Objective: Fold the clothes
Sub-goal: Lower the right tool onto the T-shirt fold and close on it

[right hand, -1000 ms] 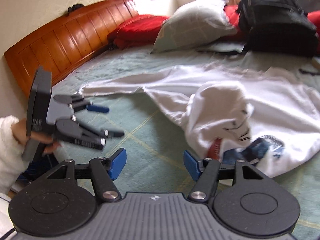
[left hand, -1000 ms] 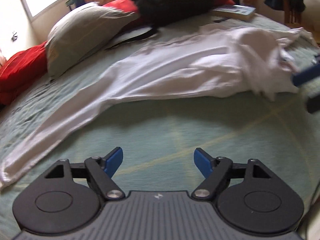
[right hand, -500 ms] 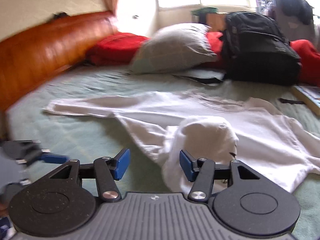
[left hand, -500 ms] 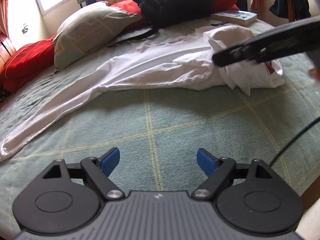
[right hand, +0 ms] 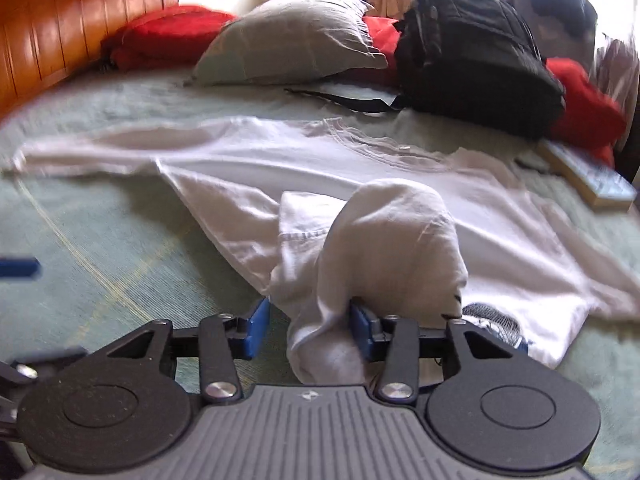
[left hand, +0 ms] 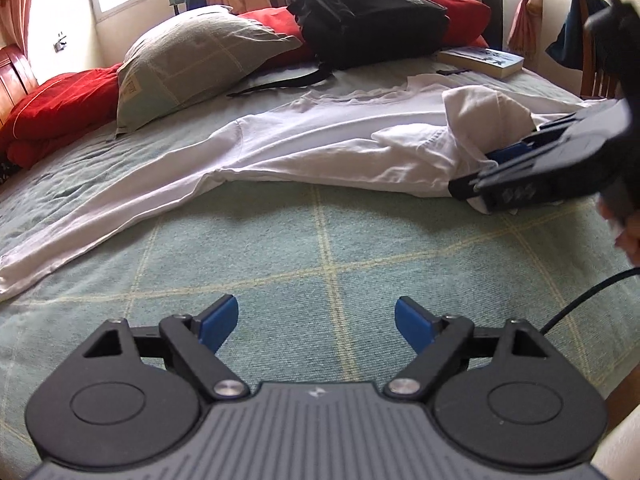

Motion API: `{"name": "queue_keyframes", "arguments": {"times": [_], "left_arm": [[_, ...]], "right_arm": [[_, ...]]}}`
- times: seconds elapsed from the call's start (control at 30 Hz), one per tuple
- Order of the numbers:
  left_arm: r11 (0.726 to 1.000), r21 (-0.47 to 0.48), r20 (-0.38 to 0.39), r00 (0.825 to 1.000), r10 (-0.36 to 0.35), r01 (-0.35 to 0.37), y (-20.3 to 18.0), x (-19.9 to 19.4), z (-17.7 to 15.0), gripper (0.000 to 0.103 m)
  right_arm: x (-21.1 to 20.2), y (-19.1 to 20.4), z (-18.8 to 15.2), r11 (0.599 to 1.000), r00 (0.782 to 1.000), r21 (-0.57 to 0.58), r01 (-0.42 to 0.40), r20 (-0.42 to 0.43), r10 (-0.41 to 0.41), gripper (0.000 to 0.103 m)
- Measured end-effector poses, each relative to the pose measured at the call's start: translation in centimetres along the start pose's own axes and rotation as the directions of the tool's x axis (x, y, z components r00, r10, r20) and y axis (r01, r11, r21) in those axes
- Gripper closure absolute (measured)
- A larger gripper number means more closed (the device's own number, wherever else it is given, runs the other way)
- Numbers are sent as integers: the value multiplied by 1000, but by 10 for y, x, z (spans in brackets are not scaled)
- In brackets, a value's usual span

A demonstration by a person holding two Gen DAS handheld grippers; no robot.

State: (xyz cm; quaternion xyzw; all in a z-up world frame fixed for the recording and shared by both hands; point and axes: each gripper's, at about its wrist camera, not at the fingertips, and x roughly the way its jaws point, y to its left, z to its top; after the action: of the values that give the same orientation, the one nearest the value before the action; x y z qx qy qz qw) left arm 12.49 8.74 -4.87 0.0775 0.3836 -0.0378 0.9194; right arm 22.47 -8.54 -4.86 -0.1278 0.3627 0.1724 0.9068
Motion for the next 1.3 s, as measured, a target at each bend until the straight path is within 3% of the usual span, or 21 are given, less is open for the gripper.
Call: {"name": "queue_keyframes", "arguments": {"times": [0.03, 0.07, 0.23, 0.4, 0.67, 0.73, 0.97, 1.17, 1.23, 1.3], "left_arm": [[1000, -2, 1, 1000, -2, 2, 1, -1, -1, 17], [1000, -5, 3, 1000, -4, 4, 2, -1, -2, 17], [1000, -13, 15, 1000, -12, 12, 4, -5, -3, 17], [999, 0, 50, 998, -32, 32, -1, -16, -4, 17], [998, 29, 107, 993, -56, 53, -20, -46, -14, 17], [997, 41, 118, 991, -62, 58, -26, -54, -17, 17], [992, 91, 144, 985, -97, 84, -40, -74, -23, 16], [989, 107, 159, 980, -122, 106, -39, -70, -21, 18], [987, 112, 170, 977, -130, 111, -37, -64, -16, 28], [984, 108, 161, 974, -158, 142, -34, -52, -7, 58]], "right_arm": [[2, 3, -2, 999, 999, -29, 38, -4, -38, 72], [2, 6, -4, 996, 998, -54, 67, -6, -68, 75], [-22, -7, -6, 999, 1000, -27, 18, -16, -19, 87], [-61, -15, -11, 999, 999, -37, -15, -30, 14, 91], [-121, -37, -30, 999, 999, -46, 28, -45, -30, 95], [-132, -39, -39, 998, 998, -48, 44, -47, -46, 101], [-157, -43, -70, 998, 997, -14, 56, -51, -56, 100], [-151, -33, -75, 1000, 999, -12, -2, -36, 1, 84], [-146, -30, -74, 1000, 999, -10, -21, -35, 21, 72], [-138, -29, -72, 999, 999, -12, -39, -28, 38, 59]]}}
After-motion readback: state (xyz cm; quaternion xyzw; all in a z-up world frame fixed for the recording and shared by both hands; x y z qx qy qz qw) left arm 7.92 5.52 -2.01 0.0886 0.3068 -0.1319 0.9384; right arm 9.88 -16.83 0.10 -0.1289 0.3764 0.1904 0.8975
